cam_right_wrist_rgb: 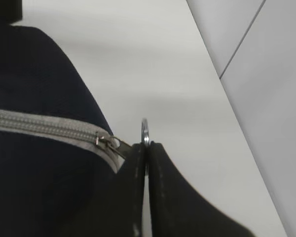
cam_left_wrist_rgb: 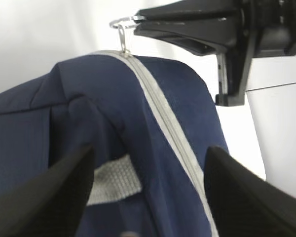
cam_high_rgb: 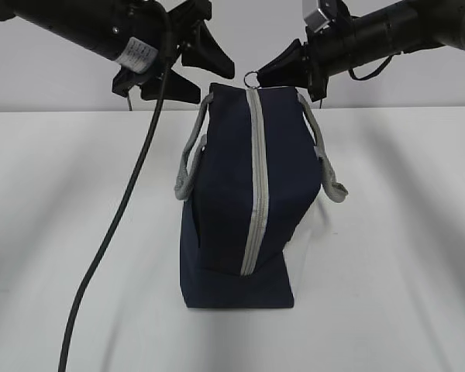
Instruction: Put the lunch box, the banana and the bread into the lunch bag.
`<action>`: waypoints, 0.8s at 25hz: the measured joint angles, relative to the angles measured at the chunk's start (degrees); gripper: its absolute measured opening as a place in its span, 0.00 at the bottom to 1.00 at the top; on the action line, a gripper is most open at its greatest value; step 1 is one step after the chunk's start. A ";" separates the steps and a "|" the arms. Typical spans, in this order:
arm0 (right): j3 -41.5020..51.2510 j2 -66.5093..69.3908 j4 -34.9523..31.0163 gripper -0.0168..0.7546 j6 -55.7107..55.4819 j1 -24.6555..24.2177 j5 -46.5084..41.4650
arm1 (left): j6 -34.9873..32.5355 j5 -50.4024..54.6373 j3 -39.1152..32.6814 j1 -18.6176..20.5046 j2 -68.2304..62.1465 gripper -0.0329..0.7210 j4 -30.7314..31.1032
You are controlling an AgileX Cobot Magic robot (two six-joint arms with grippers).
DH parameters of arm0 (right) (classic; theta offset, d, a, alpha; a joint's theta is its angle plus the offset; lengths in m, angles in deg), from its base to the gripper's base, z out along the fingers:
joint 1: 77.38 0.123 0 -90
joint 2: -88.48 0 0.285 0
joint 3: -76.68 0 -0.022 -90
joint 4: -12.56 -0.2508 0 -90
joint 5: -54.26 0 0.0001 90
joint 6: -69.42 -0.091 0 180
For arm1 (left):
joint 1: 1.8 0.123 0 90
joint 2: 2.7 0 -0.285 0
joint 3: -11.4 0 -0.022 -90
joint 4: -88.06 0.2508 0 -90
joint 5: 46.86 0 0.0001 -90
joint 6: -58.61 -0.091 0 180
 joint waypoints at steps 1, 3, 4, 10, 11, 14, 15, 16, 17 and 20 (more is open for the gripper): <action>0.00 0.00 0.00 0.02 0.02 0.00 0.00 | 0.13 0.05 0.70 0.00 -0.85 0.68 0.00; 0.00 0.00 0.00 0.02 0.12 0.00 0.00 | 0.27 0.16 1.43 0.00 -2.03 0.68 0.05; 0.00 0.00 0.00 0.02 0.12 0.00 0.00 | 0.50 0.03 1.60 0.00 -2.48 0.68 0.31; 0.00 0.00 0.00 0.02 0.12 0.00 0.00 | 1.45 -1.76 1.92 0.00 -4.29 0.68 1.60; 0.00 0.00 0.00 0.02 0.12 0.00 0.00 | 1.45 -2.27 1.92 0.00 -4.64 0.67 1.49; 0.00 0.00 0.00 0.02 0.14 0.00 0.00 | 1.50 -4.26 1.92 0.00 -5.66 0.52 0.03; 0.00 0.00 0.00 0.02 0.14 0.00 0.00 | 1.37 -5.02 1.92 0.00 -5.87 0.42 -0.56; 0.00 0.00 0.00 0.02 0.14 0.00 0.00 | 1.02 -5.46 1.92 0.00 -5.93 0.32 -0.82; 0.00 0.00 0.00 0.02 0.24 0.00 0.00 | 0.50 -5.62 1.92 0.00 -5.97 0.20 -0.92; 0.00 0.00 0.00 0.02 0.62 0.00 0.00 | -1.25 -5.74 1.92 0.00 -5.97 0.07 -1.03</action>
